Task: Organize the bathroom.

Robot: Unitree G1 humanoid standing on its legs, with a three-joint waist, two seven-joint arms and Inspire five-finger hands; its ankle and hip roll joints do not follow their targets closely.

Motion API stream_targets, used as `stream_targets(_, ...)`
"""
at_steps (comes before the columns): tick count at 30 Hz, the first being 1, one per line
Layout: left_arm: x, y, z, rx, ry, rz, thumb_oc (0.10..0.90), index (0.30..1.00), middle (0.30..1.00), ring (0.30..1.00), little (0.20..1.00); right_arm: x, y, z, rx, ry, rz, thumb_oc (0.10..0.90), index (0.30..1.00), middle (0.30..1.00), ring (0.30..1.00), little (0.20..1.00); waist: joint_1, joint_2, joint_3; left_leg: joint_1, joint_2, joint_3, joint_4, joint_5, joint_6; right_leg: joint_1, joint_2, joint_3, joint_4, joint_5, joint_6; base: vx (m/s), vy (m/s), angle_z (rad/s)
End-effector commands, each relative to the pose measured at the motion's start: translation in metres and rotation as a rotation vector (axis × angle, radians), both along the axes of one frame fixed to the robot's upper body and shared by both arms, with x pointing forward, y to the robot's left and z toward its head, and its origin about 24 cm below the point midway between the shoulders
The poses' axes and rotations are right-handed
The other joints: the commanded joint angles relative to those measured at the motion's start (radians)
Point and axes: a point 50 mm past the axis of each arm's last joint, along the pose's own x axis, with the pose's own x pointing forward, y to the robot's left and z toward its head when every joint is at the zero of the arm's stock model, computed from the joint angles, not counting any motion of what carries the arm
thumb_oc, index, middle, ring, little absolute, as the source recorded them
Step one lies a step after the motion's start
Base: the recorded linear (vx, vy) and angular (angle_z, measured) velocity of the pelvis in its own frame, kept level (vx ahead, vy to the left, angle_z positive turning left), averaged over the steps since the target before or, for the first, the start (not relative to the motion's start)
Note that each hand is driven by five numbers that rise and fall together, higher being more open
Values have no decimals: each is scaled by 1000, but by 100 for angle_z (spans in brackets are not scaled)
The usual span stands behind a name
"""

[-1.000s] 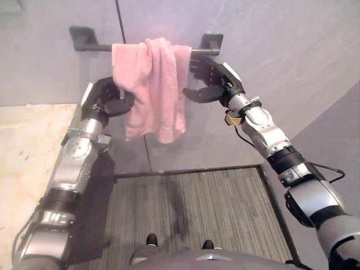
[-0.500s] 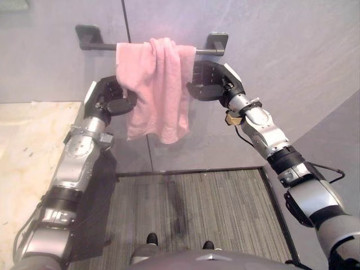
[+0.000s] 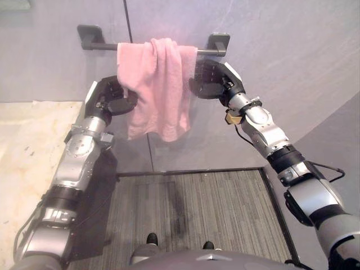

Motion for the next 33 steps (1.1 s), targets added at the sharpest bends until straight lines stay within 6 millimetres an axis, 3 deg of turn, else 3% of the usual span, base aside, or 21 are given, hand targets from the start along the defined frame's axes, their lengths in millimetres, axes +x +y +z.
stream_targets(1,16,-30,44,37,-173,-110,400,300,300,300,300,7,6,81,72,-302,8,400,300,300,300,300,36,29,-82,59,-31,7,1,-105,-26,15,33,7,66,-188,82,0,0,0)
stream_targets(11,9,-18,43,-5,-237,-11,400,300,300,300,300,1,-11,73,131,-329,-71,400,300,300,300,300,22,29,-76,63,-33,17,6,-112,-18,8,31,24,80,-194,84,0,0,0)
stream_targets(13,4,-12,44,-48,-286,58,400,300,300,300,300,-4,-16,65,164,-330,-108,400,300,300,300,300,15,29,-75,65,-33,19,5,-114,-16,4,31,30,84,-195,85,-19,2,2)
stream_targets(14,-8,-5,41,-115,-364,186,400,300,300,300,300,-17,-17,49,240,-324,-161,400,300,300,300,300,1,29,-66,66,-33,23,5,-117,-11,-2,30,39,91,-197,85,-34,1,7)
stream_targets(21,-29,-3,25,-191,-455,397,400,300,300,300,300,-38,-10,20,357,-290,-237,400,300,300,300,300,-18,27,-57,73,-34,35,4,-124,-8,-1,28,47,86,-196,85,-7,-1,1)
stream_targets(33,-33,-2,10,-177,-389,425,400,300,300,300,300,-51,-22,-3,471,-254,-394,400,300,300,300,300,-44,34,-56,82,-34,62,0,-130,-7,-2,26,51,79,-187,90,-7,3,-2)
